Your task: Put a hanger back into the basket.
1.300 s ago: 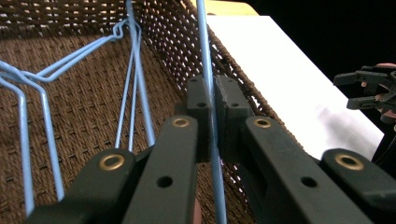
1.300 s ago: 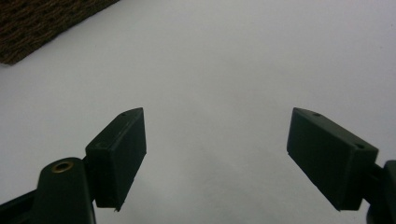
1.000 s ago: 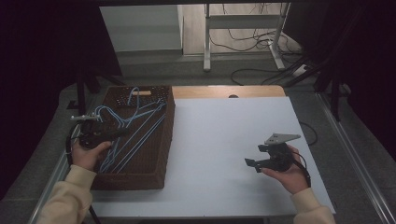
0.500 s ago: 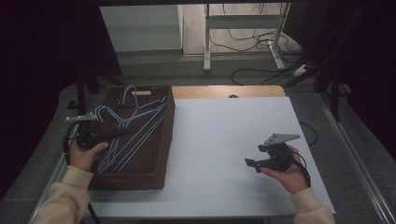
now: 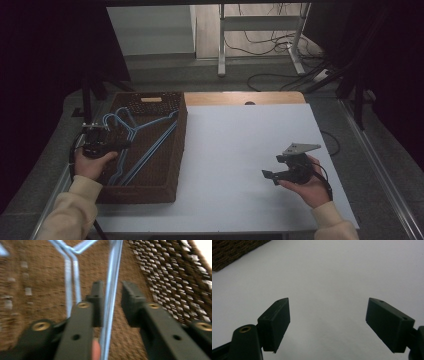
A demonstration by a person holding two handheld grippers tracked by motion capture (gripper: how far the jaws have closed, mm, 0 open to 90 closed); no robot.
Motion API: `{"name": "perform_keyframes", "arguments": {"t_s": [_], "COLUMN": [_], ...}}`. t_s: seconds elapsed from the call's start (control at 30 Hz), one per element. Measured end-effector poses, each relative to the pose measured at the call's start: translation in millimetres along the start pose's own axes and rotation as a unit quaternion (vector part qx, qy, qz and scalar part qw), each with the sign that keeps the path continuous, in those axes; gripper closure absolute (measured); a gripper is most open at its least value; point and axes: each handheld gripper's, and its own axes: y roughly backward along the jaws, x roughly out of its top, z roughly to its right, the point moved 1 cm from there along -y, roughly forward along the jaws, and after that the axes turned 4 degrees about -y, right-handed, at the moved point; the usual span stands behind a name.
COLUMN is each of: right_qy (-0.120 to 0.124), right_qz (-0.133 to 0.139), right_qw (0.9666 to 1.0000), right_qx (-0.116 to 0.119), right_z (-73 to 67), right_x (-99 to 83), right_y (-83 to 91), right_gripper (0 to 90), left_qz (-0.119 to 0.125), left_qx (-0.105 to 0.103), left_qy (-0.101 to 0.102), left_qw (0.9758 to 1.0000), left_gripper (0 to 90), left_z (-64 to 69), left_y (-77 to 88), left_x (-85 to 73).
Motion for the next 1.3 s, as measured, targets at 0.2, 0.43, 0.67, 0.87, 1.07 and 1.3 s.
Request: {"name": "perform_keyframes", "arguments": {"t_s": [0.2,0.43,0.67,0.87,1.07,1.3], "right_qy": [0.001,0.000,0.000,0.000,0.001,-0.001], "right_qz": [0.000,0.000,0.002,0.006,0.010,0.032], "right_qw": [1.0000,1.0000,1.0000,1.0000,0.9999,0.9995], "right_qx": [-0.001,-0.001,-0.001,0.000,0.001,0.002], "right_z": [-0.6,-0.8,-0.2,-0.2,-0.5,1.1], "right_x": [0.5,0.6,0.3,0.6,1.3,4.8], "right_y": [-0.3,0.1,1.1,2.4,2.5,6.5], "right_gripper": [19.9,19.7,19.6,19.4,19.2,19.2], "left_qz": [0.042,0.076,0.072,0.065,0.056,0.057], "left_qx": [0.012,-0.023,-0.072,-0.112,-0.132,-0.140], "left_qy": [-0.055,-0.110,-0.137,-0.155,-0.174,-0.176], "left_qw": [0.9975,0.9907,0.9853,0.9793,0.9743,0.9727], "left_gripper": [43.4,32.6,29.8,28.5,27.9,27.4], "left_z": [17.6,52.2,85.8,109.1,126.1,131.6], "left_y": [14.6,32.5,28.9,22.8,20.0,19.7], "left_x": [5.2,10.6,3.4,-8.2,-17.4,-20.0]}}
